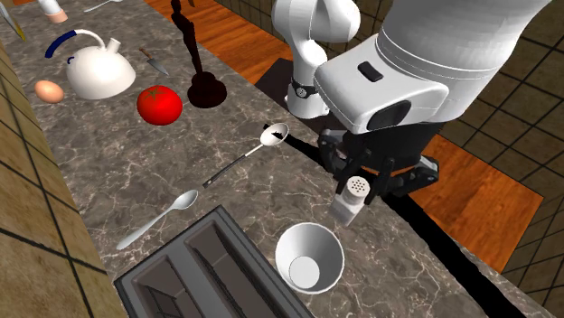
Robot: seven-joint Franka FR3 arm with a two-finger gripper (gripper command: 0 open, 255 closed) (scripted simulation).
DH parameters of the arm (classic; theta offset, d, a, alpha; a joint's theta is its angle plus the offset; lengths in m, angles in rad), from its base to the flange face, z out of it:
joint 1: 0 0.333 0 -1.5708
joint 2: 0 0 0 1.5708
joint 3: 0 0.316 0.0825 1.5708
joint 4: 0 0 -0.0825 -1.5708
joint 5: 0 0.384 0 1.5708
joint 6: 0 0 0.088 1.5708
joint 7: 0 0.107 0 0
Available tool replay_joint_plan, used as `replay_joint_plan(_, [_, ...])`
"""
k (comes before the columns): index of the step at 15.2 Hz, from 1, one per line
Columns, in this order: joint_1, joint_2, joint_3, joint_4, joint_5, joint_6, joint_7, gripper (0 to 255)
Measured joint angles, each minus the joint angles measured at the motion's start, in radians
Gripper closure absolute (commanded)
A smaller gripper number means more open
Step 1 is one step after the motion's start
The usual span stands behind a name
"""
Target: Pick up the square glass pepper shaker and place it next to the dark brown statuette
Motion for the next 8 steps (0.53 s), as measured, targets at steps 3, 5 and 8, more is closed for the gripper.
replay_joint_plan(3, [0.0,-0.004,0.0,0.039,0.002,-0.042,-0.004,255])
replay_joint_plan(5, [0.001,-0.003,0.001,0.066,0.002,-0.069,-0.005,255])
replay_joint_plan(8, [0.002,0.0,0.002,0.11,0.002,-0.11,-0.007,255])
